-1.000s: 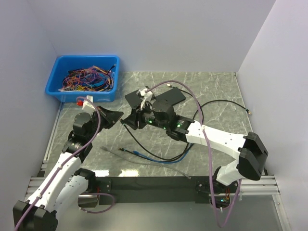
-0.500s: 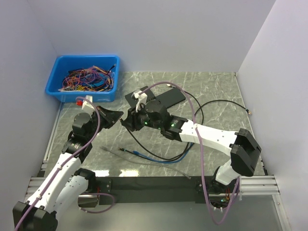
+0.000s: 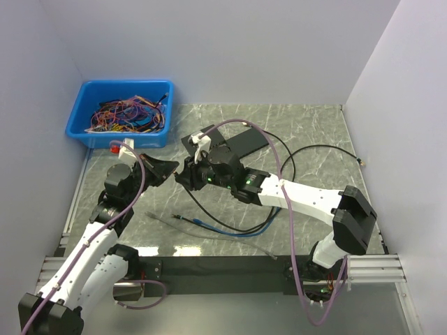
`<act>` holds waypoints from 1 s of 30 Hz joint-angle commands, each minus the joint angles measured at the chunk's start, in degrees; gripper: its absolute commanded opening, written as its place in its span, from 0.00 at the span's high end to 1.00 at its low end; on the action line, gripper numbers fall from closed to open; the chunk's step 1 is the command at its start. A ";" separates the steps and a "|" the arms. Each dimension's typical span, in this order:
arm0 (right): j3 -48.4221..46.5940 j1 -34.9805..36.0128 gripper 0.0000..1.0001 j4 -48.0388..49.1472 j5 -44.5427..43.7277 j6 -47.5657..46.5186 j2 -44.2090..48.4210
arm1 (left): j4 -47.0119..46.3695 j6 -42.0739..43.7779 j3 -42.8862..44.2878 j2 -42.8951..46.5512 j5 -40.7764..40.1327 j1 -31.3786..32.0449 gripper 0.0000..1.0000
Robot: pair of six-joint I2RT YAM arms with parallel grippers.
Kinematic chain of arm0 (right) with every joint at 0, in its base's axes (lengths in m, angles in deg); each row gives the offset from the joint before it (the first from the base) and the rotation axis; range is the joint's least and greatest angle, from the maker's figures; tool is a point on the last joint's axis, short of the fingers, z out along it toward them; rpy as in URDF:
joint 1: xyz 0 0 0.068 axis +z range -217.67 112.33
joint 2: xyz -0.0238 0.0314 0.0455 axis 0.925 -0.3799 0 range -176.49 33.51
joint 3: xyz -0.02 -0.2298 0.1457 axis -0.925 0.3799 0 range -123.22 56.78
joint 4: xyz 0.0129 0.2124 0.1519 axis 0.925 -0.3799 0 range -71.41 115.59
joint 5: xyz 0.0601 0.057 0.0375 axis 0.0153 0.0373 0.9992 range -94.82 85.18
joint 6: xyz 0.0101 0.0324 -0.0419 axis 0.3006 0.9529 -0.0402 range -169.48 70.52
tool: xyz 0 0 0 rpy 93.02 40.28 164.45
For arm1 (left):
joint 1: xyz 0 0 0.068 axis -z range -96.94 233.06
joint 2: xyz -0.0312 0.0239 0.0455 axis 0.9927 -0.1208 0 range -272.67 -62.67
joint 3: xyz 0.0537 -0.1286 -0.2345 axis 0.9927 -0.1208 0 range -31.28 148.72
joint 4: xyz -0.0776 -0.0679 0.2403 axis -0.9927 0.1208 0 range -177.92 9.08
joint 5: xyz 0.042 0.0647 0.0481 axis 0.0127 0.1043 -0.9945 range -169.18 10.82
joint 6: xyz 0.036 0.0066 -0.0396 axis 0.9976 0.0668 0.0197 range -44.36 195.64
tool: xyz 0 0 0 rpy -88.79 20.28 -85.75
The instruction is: Insert the plug into the switch port
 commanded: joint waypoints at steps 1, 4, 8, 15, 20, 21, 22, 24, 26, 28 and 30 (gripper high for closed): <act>-3.38 0.59 0.70 1.47 -1.19 -0.43 -1.17 | -2.00 -0.64 0.48 0.65 0.14 0.32 1.00; -3.12 0.50 0.80 1.74 -1.27 -0.43 -1.52 | -2.09 -0.73 0.31 0.65 0.23 0.32 1.00; -2.76 0.58 0.94 2.35 -0.92 -0.34 -1.78 | -2.35 -0.82 0.04 0.65 0.40 0.32 0.99; -0.05 -0.03 1.00 2.88 -3.12 -0.69 -0.64 | -0.95 0.50 0.48 0.21 -0.73 0.32 0.55; 4.08 -3.36 1.00 3.93 -3.03 -0.34 1.55 | 0.81 1.99 0.92 -0.76 -3.28 0.41 0.41; 5.40 -5.28 1.00 4.20 -3.21 -0.25 1.82 | 0.99 2.26 0.66 -1.28 -4.16 0.41 0.40; 6.02 -6.43 1.00 4.20 -3.12 0.10 2.17 | 0.99 2.43 0.57 -1.55 -4.69 0.32 0.39; 7.34 -9.07 1.00 4.29 -2.16 0.45 2.35 | 0.46 2.70 0.13 -2.68 -6.87 0.32 0.42; 7.26 -13.46 1.00 3.07 -0.93 0.19 1.74 | -0.50 2.52 -0.83 -3.39 -8.20 0.41 0.44; 6.47 -16.36 1.00 2.36 0.04 -0.07 0.16 | -3.04 2.78 -1.36 -5.23 -9.17 0.32 0.45; 4.20 -20.32 1.00 0.96 0.92 -0.16 -1.68 | -4.54 3.75 -1.19 -8.12 -9.87 0.23 0.45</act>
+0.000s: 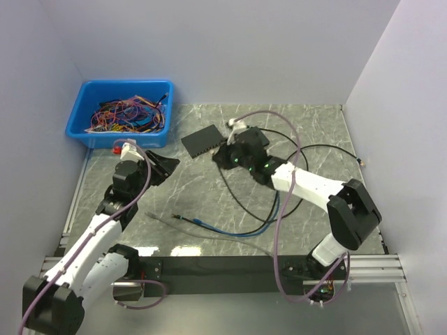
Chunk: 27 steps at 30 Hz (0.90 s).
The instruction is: Insert the plug into the switch port
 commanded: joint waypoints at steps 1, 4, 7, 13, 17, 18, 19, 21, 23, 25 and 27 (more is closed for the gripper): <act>-4.16 -4.83 1.00 -0.10 1.45 -0.64 -3.34 | -5.05 2.57 0.25 -4.07 -3.45 -0.03 0.45; -11.45 -7.65 1.00 -4.22 -0.91 -1.87 -10.01 | -7.86 4.24 2.97 -10.65 -4.33 -0.21 0.46; -21.55 -10.37 1.00 -9.41 -1.28 -2.05 -18.35 | -9.97 5.30 7.09 -18.56 -3.11 -1.52 0.47; -43.26 -15.99 1.00 -20.13 -0.13 1.02 -35.49 | -15.07 7.14 15.27 -33.51 2.08 -5.48 0.48; -57.85 -16.88 1.00 -29.87 -1.98 1.81 -45.36 | -16.57 9.34 20.81 -42.03 2.52 -6.71 0.48; -63.71 -16.97 1.00 -31.47 -3.46 1.73 -47.21 | -17.18 9.43 22.22 -45.18 3.13 -7.06 0.48; -66.38 -16.97 1.00 -32.87 -3.91 1.81 -50.44 | -18.75 9.52 22.93 -46.69 3.48 -7.06 0.48; -72.17 -17.06 1.00 -36.31 -5.40 1.81 -53.80 | -19.64 9.52 25.29 -51.16 4.19 -7.06 0.49; -74.04 -17.32 1.00 -37.80 -5.50 2.08 -54.95 | -19.82 9.26 26.88 -53.90 5.07 -7.06 0.50; -73.96 -17.50 1.00 -37.90 -4.36 2.60 -55.40 | -19.30 8.99 28.81 -57.60 4.98 -7.06 0.51; -74.48 -17.50 1.00 -38.86 -3.04 3.22 -56.44 | -19.30 8.64 30.04 -60.49 5.16 -7.06 0.51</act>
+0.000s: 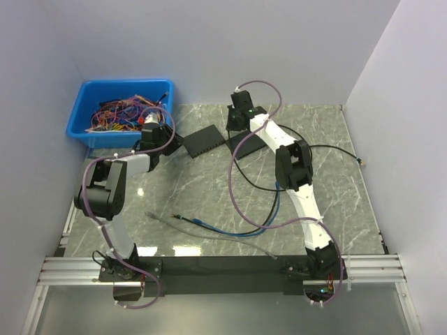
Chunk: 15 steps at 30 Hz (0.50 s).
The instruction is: Insert the plug into the switch port
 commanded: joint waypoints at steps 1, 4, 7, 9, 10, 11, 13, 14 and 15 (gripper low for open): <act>-4.72 0.12 1.00 -3.54 3.57 1.51 -1.70 | -2.29 0.36 3.69 -3.74 2.56 0.04 0.52; -7.80 0.21 1.00 -5.92 8.24 3.09 -4.16 | -1.15 0.53 5.54 -6.91 2.91 0.30 0.53; -7.19 0.38 1.00 -5.04 12.91 4.15 -4.95 | -1.68 0.53 5.98 -8.67 3.61 0.57 0.53; -7.62 0.38 1.00 -5.65 14.41 4.50 -5.57 | -1.06 0.44 6.59 -9.64 3.88 0.83 0.53; -7.89 0.47 1.00 -5.92 15.02 4.51 -6.09 | -0.89 0.44 6.77 -9.81 3.70 0.92 0.53; -8.06 0.38 1.00 -6.44 15.03 4.51 -6.10 | -0.80 0.44 6.86 -10.08 3.53 1.09 0.53; -7.63 0.38 1.00 -6.45 14.85 4.68 -5.66 | -0.80 0.44 6.95 -10.52 3.17 1.53 0.53; -7.45 0.47 1.00 -6.53 14.94 4.68 -5.40 | -0.80 0.44 7.03 -10.69 3.09 1.45 0.53; -7.62 0.30 1.00 -6.97 15.37 4.68 -5.31 | -0.88 0.27 7.12 -11.04 3.17 1.62 0.53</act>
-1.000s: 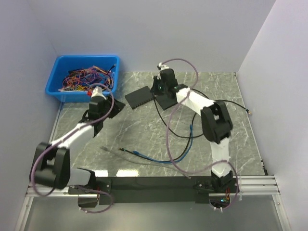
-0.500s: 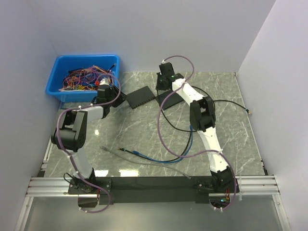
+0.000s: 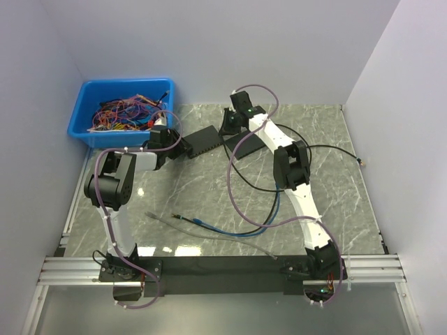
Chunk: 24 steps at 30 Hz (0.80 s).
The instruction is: Insert the plug into the switch port
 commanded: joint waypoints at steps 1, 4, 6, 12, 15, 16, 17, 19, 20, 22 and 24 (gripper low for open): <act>-1.92 0.36 1.00 -1.90 3.66 0.94 -1.38 | -1.67 -0.74 3.54 -3.15 1.93 -0.04 0.53; -1.92 0.53 1.00 -2.43 7.60 1.82 -1.29 | -2.63 -0.83 3.28 -3.33 2.89 0.40 0.54; -0.52 1.06 1.00 -2.61 8.93 1.91 -0.59 | -3.07 -0.83 2.49 -2.89 3.33 0.93 0.54; 9.67 4.66 1.00 0.81 11.05 1.47 3.54 | -4.48 -1.70 -3.03 1.50 3.95 3.73 0.54; 15.55 5.72 1.00 4.06 10.87 1.99 6.26 | -6.75 -3.46 -8.74 4.66 4.39 4.36 0.55; 16.79 5.81 1.00 4.85 10.79 2.09 6.88 | -7.38 -3.99 -10.25 5.62 4.65 4.36 0.55; 18.28 6.24 1.00 5.30 11.13 2.18 7.24 | -7.91 -4.69 -11.74 7.46 4.74 4.36 0.55; 19.43 7.21 1.00 5.39 11.57 2.26 7.85 | -8.53 -4.96 -15.61 9.49 4.74 4.53 0.55; 20.57 7.56 1.00 5.65 12.10 2.26 8.12 | -8.44 -4.87 -16.75 11.76 4.48 4.71 0.55; 22.85 8.96 1.00 6.61 12.28 2.26 9.78 | -7.57 -4.70 -19.83 14.06 3.60 4.97 0.55; 26.98 9.94 1.00 8.72 12.45 2.61 11.97 | -6.86 -4.61 -22.63 17.40 2.37 5.15 0.55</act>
